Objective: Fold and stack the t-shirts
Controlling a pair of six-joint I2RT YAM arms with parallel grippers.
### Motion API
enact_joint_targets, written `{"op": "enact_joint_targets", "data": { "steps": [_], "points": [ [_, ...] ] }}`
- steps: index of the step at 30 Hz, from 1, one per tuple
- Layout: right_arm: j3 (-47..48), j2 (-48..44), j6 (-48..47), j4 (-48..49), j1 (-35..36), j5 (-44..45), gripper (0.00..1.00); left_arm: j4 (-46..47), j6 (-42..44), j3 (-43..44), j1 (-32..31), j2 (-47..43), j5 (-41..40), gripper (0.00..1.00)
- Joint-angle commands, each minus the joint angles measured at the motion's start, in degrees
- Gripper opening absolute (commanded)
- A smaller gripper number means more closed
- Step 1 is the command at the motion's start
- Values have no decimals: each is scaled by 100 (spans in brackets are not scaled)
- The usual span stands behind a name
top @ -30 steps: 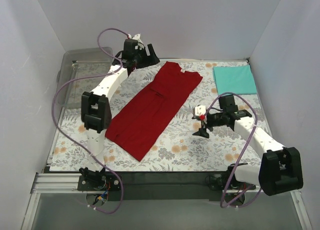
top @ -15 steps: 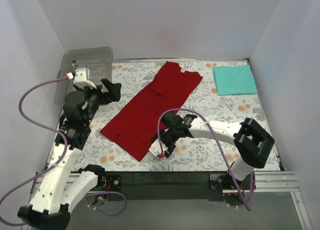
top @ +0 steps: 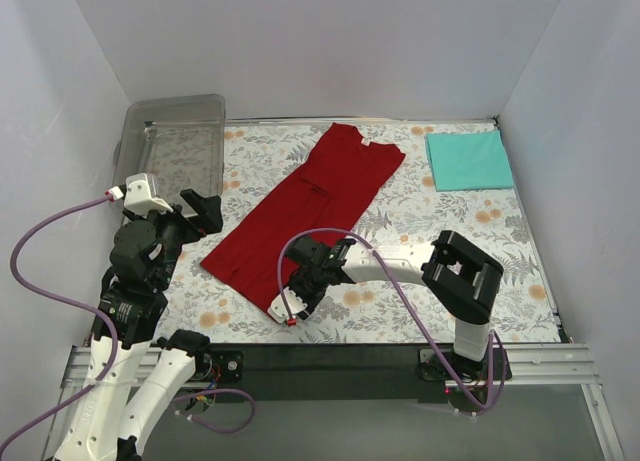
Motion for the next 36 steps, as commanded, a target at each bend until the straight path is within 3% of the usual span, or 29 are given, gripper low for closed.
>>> {"op": "enact_joint_targets", "data": {
  "steps": [1, 9, 13, 17, 29, 36],
  "points": [
    [229, 153, 124, 146, 46, 114, 40, -276, 14, 7, 19, -30, -196, 88],
    [195, 346, 159, 225, 73, 254, 27, -302, -74, -46, 19, -144, -152, 88],
    [20, 294, 72, 225, 73, 246, 9, -355, -109, -72, 19, -197, -117, 88],
    [-350, 75, -148, 190, 73, 272, 2, -381, -144, -142, 19, -250, -65, 88],
    [-2318, -1638, -781, -662, -85, 96, 1, 84, -425, -907, 19, -224, 998, 88],
    [-3250, -2869, -1071, -1277, -857, 43, 1, 611, -601, -1240, 19, 512, 2166, 88]
  ]
}}
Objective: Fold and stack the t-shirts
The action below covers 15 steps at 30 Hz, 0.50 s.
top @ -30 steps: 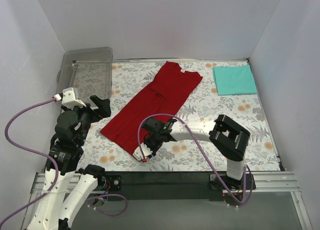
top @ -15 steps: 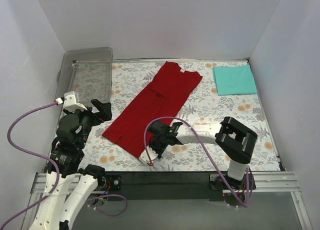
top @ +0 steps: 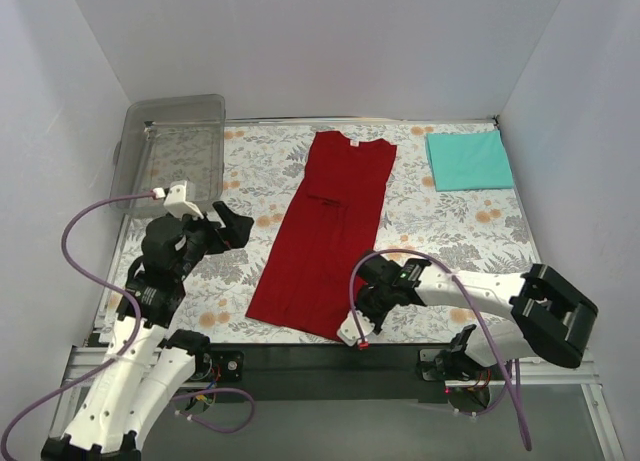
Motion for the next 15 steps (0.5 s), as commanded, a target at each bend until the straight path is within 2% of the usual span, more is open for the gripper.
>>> {"op": "enact_joint_targets", "data": {
  "steps": [1, 2, 3, 4, 5, 7, 10, 11, 13, 14, 15],
  "points": [
    [-462, -347, -138, -1042, -378, 6, 7, 478, -140, -253, 19, 481, 1063, 88],
    [-480, -522, -95, -1068, -448, -2, 13, 775, -210, -323, 19, 604, 1179, 88],
    [-480, -594, -51, -1103, -570, -20, 24, 926, -228, -393, 19, 762, 1346, 88],
    [-445, -664, -15, -1138, -606, -37, 46, 1232, -263, -420, 19, 1077, 1600, 88],
    [-384, -795, 11, -1182, -633, -55, 50, 1409, -324, -421, 19, 1298, 1733, 88],
    [-270, -928, 186, -1314, -703, -90, 57, 1891, -377, -351, 19, 1981, 2013, 87],
    [116, -1191, 371, -1639, -949, -178, 59, 2297, -404, 17, 19, 2773, 2086, 84],
    [318, -1323, 433, -1727, -1028, -204, 59, 2403, -404, 158, 10, 3281, 2007, 83],
    [547, -1446, 704, -1842, -1396, -231, 59, 2544, -369, 466, 10, 3916, 1797, 81],
    [653, -1517, 845, -1816, -1563, -283, 59, 2579, -352, 885, 10, 4615, 1682, 80],
    [880, -1526, 1073, -1650, -1965, -344, 58, 2588, -325, 1106, 10, 4961, 1620, 77]
  ]
}}
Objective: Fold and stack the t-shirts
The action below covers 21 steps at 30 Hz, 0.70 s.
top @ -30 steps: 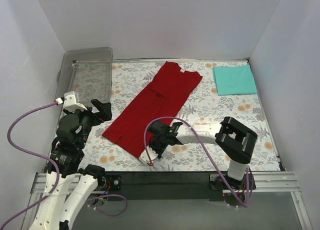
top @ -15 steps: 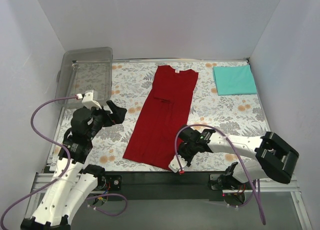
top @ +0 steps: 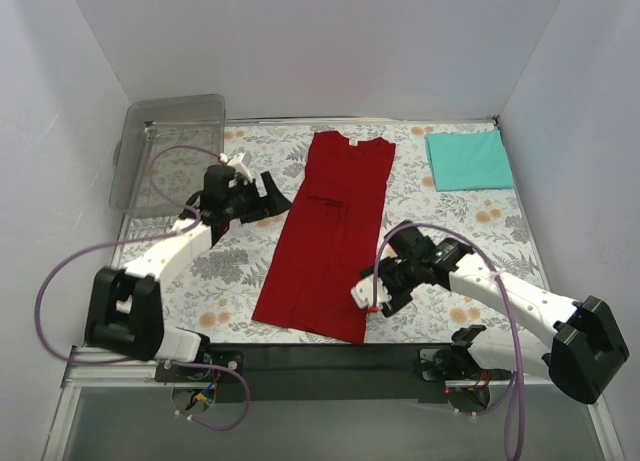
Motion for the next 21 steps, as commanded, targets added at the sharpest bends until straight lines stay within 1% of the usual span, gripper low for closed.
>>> {"op": "enact_joint_targets", "data": {
  "steps": [1, 2, 3, 4, 5, 6, 7, 8, 9, 10, 11, 12, 14, 15, 17, 18, 21],
  "points": [
    [674, -238, 1286, 147, -788, -268, 57, 569, 20, 930, 2, 1097, -148, 75],
    [710, -274, 1884, 471, -973, -138, 57, 586, 11, 1386, -7, 1848, -114, 73],
    [780, -265, 2325, 1040, -1357, -93, 57, 587, 11, 1660, -16, 2169, -131, 68],
    [833, -230, 3339, 1281, -1579, -102, 58, 560, -41, 1906, -33, 2529, -149, 68],
    [859, -143, 3897, 1822, -1772, -67, 58, 551, -50, 2413, -34, 2829, -114, 66],
    [938, -90, 4286, 1967, -2296, -206, 58, 517, -59, 2653, -42, 3380, -114, 63],
    [947, -20, 4673, 2099, -2615, -512, 58, 421, -59, 2882, -77, 3612, -157, 61],
    [939, 59, 5364, 2466, -2957, -1098, 57, 376, 11, 3371, -95, 3814, -184, 61],
    [912, 112, 5580, 2583, -3613, -1365, 57, 306, 46, 3594, -113, 4216, -384, 60],
    [938, 165, 5669, 2645, -3864, -1750, 57, 123, 81, 3857, -139, 4386, -464, 60],
    [947, 261, 5783, 2715, -4223, -1850, 57, 42, 151, 4277, -139, 4579, -500, 60],
    [956, 297, 5827, 2759, -4322, -1912, 57, -19, 161, 4499, -148, 4876, -579, 60],
    [904, 341, 5950, 2882, -4428, -2018, 56, -178, 204, 4869, -148, 5177, -518, 60],
    [869, 333, 5977, 2926, -4420, -2044, 56, -239, 213, 5262, -165, 5309, -492, 60],
    [807, 254, 5969, 2953, -4446, -2018, 56, -424, 310, 5607, -192, 5678, -421, 60],
    [772, 219, 5942, 2970, -4464, -1983, 57, -607, 345, 5939, -235, 5818, -404, 60],
    [701, 130, 5951, 3032, -4499, -1991, 57, -967, 494, 6407, -306, 6250, -395, 58]
  ]
}}
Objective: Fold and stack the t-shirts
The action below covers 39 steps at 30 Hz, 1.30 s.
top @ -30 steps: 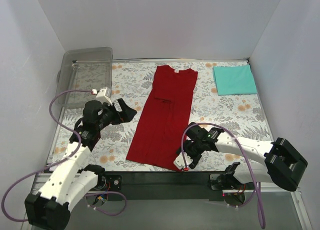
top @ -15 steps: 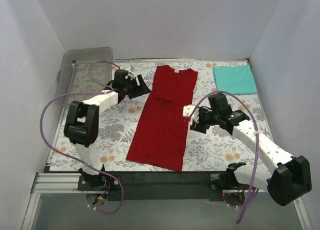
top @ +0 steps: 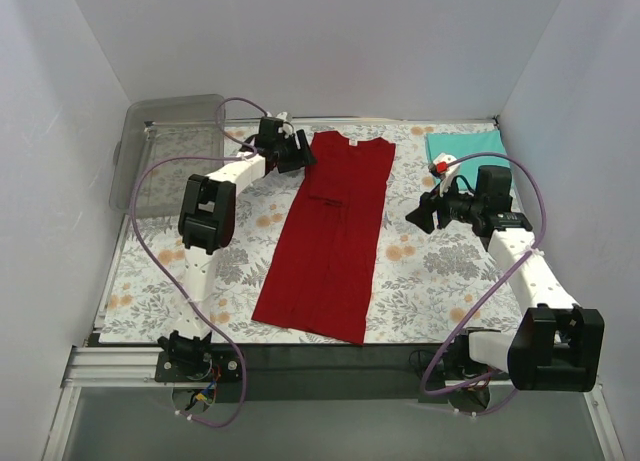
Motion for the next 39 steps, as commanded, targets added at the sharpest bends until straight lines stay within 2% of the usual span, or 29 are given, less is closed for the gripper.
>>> {"op": "enact_joint_targets", "data": {
  "steps": [1, 5, 11, 16, 21, 27, 35, 39],
  "points": [
    [-81, -219, 251, 324, -40, -300, 56, -663, 287, 709, -118, 329, -25, 57],
    [-116, -211, 260, 333, -277, -370, 56, -936, 358, 1151, -136, 646, -139, 49],
    [-160, -246, 242, 333, -348, -396, 56, -1077, 402, 1573, -162, 945, -192, 21],
    [-204, -290, 233, 342, -383, -405, 57, -1094, 384, 1705, -171, 955, -596, 0],
    [-222, -281, 216, 333, -400, -405, 57, -1129, 297, 1548, -66, 762, -1106, 0],
    [-222, -264, 216, 350, -409, -379, 57, -980, 24, 625, 276, 261, -1537, 0],
    [-231, -246, 189, 350, -418, -318, 57, -892, -942, -464, 743, -267, -2143, 0],
    [-231, -228, 189, 342, -418, -300, 57, -848, -1294, -703, 892, -408, -2232, 0]
  ]
}}
